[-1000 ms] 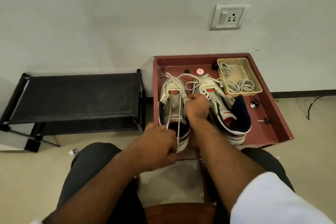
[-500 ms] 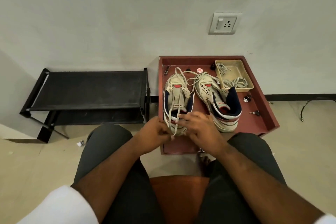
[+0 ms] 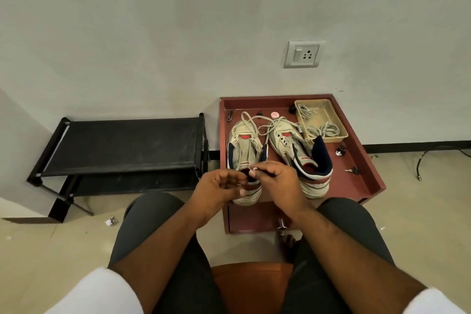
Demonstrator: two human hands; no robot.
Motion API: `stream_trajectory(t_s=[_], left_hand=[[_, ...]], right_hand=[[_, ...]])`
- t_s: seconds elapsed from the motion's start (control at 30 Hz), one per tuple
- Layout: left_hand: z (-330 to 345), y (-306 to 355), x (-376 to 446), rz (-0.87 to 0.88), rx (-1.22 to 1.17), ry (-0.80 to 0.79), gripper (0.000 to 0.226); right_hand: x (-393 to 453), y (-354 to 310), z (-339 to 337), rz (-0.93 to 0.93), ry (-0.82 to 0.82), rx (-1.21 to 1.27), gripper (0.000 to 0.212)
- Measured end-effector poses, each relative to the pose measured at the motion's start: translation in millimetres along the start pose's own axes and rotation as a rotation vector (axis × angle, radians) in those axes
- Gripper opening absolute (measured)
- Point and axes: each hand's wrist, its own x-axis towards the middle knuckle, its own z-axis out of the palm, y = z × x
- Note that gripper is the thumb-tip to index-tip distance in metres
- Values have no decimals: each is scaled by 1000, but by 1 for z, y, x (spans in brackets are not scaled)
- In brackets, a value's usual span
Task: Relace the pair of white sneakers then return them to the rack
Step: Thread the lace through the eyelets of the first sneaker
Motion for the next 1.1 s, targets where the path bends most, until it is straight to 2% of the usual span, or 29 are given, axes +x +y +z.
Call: stream_trajectory(t_s=[0.1,0.17,0.27,0.33,0.43,0.53,0.67,0.8,0.97,1.1], left_hand=[[-1,-14,8,83,253,129,30],[-2,-18,8,124,472,98,38],[-1,-22,11,218,938,44,56],[1,-26,18,336,1074,74,56],[2,-28,26,483,1025,63,30],[2,-27,32,564,865,144,15],[9,11,45,441,299,322,13],[10,61,80,394,21,413,9],[-3,104,125,390,-21,368,11],[-12,118,148,359,-14,335,12]], right_hand=[[1,1,2,40,32,62,23],[-1,1,3,47,24,79,23],[-4,1,5,56,-9,110,26],[-5,3,5,74,-27,118,22],[-6,5,6,126,-7,153,25],[-3,0,4,120,52,176,19],[19,-21,-6,27,142,236,18],[74,-49,-17,-114,168,141,21],[142,-68,-30,-110,130,67,13],[170,-77,-37,-48,112,200,13]])
